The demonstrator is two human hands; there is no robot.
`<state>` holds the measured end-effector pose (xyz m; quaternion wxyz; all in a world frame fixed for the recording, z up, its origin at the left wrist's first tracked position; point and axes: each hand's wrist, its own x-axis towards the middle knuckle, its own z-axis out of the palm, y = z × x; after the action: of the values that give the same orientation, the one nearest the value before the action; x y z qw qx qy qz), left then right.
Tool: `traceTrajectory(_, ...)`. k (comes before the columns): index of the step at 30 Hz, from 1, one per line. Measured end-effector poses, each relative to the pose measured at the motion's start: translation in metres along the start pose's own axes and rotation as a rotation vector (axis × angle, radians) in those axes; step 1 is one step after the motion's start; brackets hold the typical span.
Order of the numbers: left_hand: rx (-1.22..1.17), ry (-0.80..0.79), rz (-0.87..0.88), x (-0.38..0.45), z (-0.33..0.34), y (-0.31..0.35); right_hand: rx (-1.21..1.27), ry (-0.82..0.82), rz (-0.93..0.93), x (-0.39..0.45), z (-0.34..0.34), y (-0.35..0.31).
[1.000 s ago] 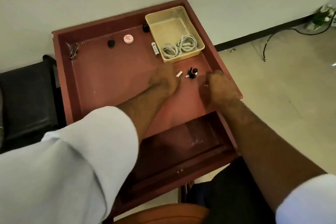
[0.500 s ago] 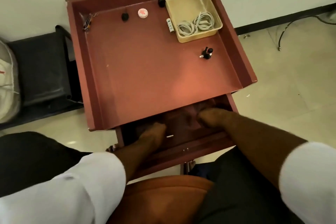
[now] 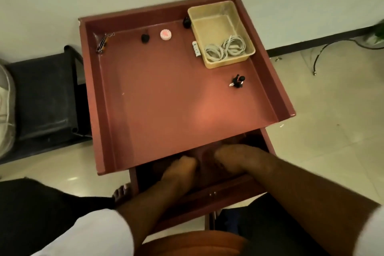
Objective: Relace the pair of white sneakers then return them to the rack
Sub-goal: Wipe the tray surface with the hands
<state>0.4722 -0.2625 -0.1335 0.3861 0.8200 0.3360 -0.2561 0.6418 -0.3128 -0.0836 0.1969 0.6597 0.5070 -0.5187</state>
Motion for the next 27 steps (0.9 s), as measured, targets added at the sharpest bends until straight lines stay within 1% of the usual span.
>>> traceTrajectory(2, -0.057, -0.006, 0.145, -0.006, -0.041, 0.024, -0.014, 0.211, -0.193, -0.024, -0.02, -0.004)
traceTrajectory(3, -0.026, -0.048, 0.204, -0.01, -0.065, 0.036, 0.061, 0.351, -0.245, -0.034, -0.032, -0.004)
traceTrajectory(4, 0.025, -0.09, 0.227, -0.011, -0.09, 0.046, 0.189, 0.512, -0.273, -0.04, -0.044, -0.001)
traceTrajectory(5, 0.071, -0.082, 0.245, -0.009, -0.116, 0.052, 0.33, 0.682, -0.281, -0.045, -0.057, 0.005)
traceTrajectory(6, 0.078, -0.027, 0.242, -0.004, -0.139, 0.057, 0.446, 0.84, -0.262, -0.047, -0.066, 0.012)
traceTrajectory(7, 0.061, 0.077, 0.232, 0.004, -0.162, 0.06, 0.497, 0.979, -0.22, -0.045, -0.075, 0.019)
traceTrajectory(8, 0.006, 0.213, 0.207, 0.014, -0.181, 0.06, 0.505, 1.084, -0.169, -0.041, -0.082, 0.027)
traceTrajectory(10, -0.144, 0.507, 0.146, 0.039, -0.207, 0.056, 0.487, 1.189, -0.088, -0.028, -0.093, 0.042)
traceTrajectory(11, -0.217, 0.597, 0.119, 0.053, -0.213, 0.053, 0.464, 1.204, -0.063, -0.022, -0.096, 0.047)
traceTrajectory(12, -0.284, 0.626, 0.103, 0.068, -0.217, 0.05, 0.446, 1.203, -0.051, -0.016, -0.1, 0.053)
traceTrajectory(14, -0.309, 0.612, 0.131, 0.095, -0.223, 0.043, 0.426, 1.162, -0.062, -0.008, -0.102, 0.06)
traceTrajectory(17, -0.261, 0.603, 0.322, 0.119, -0.23, 0.043, 0.417, 1.088, -0.109, 0.003, -0.101, 0.066)
traceTrajectory(18, -0.245, 0.609, 0.341, 0.123, -0.232, 0.044, 0.414, 1.076, -0.116, 0.005, -0.102, 0.066)
traceTrajectory(22, -0.194, 0.611, 0.287, 0.133, -0.235, 0.044, 0.391, 1.064, -0.121, 0.01, -0.107, 0.064)
traceTrajectory(24, -0.243, 0.63, 0.227, 0.135, -0.233, 0.039, 0.376, 1.065, -0.126, 0.011, -0.108, 0.061)
traceTrajectory(27, -0.349, 0.606, 0.089, 0.113, -0.216, 0.031, 0.364, 0.997, -0.105, 0.007, -0.105, 0.054)
